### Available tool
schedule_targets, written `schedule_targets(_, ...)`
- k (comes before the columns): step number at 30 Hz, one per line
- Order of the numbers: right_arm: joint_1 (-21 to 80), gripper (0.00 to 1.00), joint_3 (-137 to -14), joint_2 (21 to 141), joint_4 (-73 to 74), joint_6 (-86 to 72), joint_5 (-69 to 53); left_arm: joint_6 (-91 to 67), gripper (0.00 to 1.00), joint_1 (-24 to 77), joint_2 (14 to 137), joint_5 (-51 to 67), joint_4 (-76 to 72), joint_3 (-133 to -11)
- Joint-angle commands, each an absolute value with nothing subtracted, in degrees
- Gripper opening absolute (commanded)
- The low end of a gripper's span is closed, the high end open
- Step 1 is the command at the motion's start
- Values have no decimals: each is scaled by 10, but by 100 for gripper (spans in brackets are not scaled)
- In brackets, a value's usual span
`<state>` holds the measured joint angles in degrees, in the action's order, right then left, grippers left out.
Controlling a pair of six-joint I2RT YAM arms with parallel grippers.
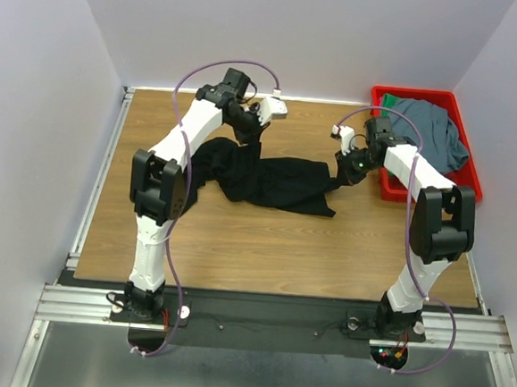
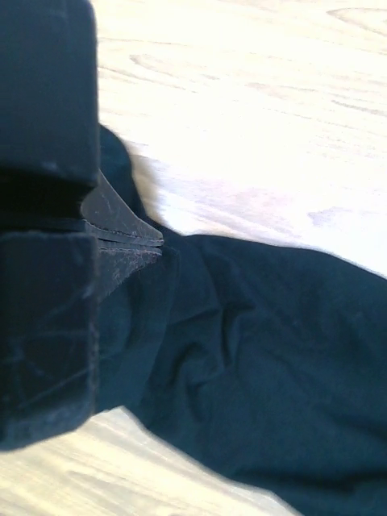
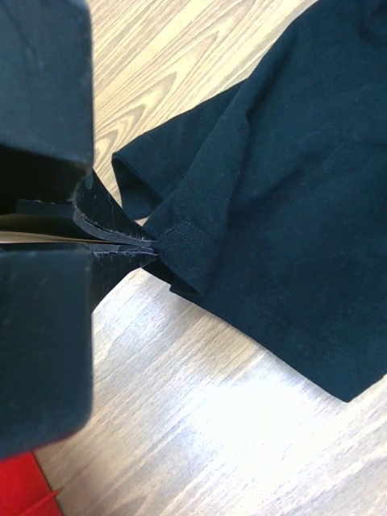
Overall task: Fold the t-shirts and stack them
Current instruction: Flatten the tshirt out
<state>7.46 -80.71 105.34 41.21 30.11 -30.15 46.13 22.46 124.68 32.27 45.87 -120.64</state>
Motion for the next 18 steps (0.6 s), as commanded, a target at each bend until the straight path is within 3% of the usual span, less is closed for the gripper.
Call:
schedule_targets(1,67,1,-802,1020,410,300,-294,500,0,225,1184,330,496,-1135)
schedule_targets(6,66,1,-801,1021,410,301,-295,561,0,225,1126,259,478,-989)
schedule_targets(11,65,1,-807,1033,410,295,-303,560,0,225,1152,243,467,-998)
schedule_targets(14,66,1,-813,1035,410,293,-305,551,14,224,1166,247,457,-1025)
schedule_targets(15,66,0,-813,1035,410,293,-306,551,26,225,1168,250,458,-1039)
schedule_targets(18,66,1,-812,1036,410,294,-307,548,45,225,1176,256,451,-1058)
